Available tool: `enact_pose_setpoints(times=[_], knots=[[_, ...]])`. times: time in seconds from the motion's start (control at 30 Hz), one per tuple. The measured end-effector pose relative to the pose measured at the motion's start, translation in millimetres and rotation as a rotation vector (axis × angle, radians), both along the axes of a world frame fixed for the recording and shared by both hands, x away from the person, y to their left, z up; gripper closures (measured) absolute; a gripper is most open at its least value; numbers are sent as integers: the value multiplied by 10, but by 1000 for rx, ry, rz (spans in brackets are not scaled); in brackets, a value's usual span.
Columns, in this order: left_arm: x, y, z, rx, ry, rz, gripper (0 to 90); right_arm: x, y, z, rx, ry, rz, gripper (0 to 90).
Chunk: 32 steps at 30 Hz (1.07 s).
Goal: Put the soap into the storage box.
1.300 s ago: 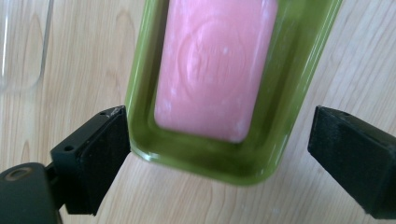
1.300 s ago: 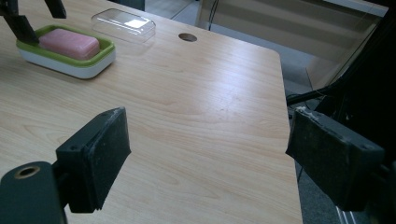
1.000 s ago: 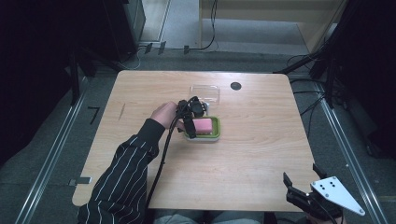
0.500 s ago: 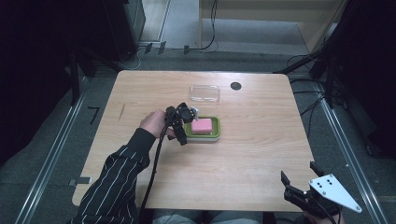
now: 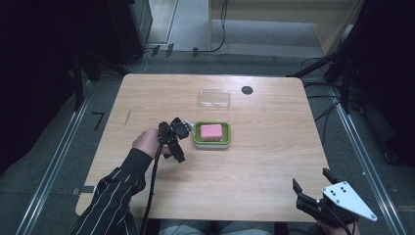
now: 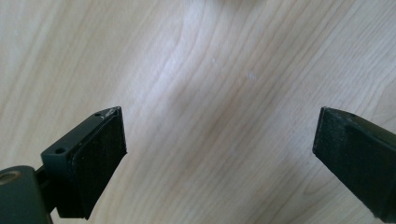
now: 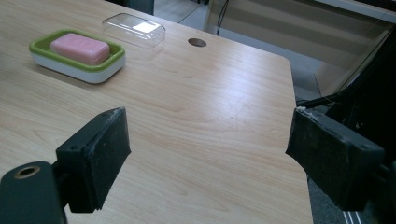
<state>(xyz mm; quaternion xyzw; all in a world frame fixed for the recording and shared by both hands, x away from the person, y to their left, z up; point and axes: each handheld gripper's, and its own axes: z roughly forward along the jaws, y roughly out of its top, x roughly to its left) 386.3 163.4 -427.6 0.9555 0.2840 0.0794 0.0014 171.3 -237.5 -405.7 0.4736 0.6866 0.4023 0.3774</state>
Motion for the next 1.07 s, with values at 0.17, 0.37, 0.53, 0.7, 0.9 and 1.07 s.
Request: enact_pose_setpoints(times=[0.17, 0.37, 0.53, 0.7, 0.9, 1.07], knots=[[-116, 85, -36, 2, -9, 32, 27, 6, 6, 1, 0, -2, 4, 136], [-308, 193, -104, 7, -15, 66, 24, 16, 15, 1, 2, -2, 9, 136], [-444, 275, -147, 1, -27, 89, 22, 21, 19, 1, 3, -6, 11, 136], [-555, 336, -190, -6, -43, 110, 18, 23, 19, 1, 3, -6, 11, 136], [-682, 414, -242, -10, -34, 123, 15, 27, 19, 0, 5, -6, 10, 136], [-690, 445, -273, -11, -25, 117, 15, 39, 30, 0, 1, -6, 15, 136]])
